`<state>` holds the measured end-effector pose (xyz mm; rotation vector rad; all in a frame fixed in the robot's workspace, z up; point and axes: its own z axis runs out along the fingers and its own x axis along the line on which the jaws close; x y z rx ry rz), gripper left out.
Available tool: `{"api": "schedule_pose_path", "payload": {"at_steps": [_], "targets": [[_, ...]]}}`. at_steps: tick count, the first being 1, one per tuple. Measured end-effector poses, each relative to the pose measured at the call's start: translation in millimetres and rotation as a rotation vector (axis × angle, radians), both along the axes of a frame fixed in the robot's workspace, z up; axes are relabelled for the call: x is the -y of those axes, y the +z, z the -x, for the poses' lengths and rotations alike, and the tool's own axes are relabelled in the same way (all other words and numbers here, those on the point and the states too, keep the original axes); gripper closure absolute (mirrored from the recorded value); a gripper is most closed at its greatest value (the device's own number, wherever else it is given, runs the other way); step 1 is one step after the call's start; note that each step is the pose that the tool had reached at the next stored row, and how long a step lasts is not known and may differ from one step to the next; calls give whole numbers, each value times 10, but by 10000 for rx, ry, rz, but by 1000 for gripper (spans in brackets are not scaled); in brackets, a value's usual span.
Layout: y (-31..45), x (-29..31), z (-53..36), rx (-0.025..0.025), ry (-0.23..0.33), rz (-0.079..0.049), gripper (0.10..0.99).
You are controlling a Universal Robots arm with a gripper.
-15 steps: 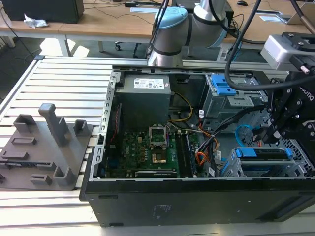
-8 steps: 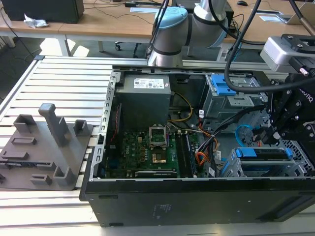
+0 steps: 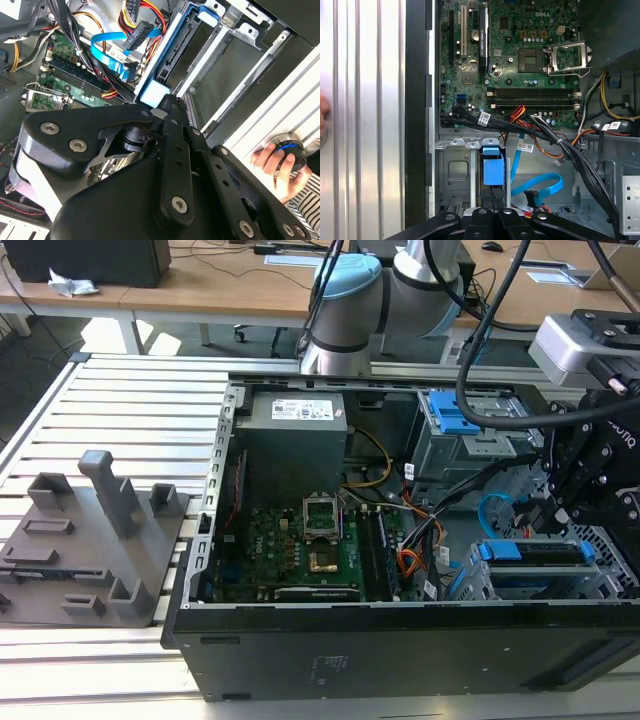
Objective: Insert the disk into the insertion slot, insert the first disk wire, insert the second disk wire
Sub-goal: 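Insert the first disk wire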
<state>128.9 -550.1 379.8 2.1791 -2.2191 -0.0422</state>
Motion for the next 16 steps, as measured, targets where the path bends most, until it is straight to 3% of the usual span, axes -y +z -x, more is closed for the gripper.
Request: {"api": "schedule_pose_path", "payload": {"at_steps": [7,12,16], "targets": [[-1,0,0,0,0,0,973],[-2,0,0,0,0,0,725],[-2,-25,-17,1,2,0,725]]}}
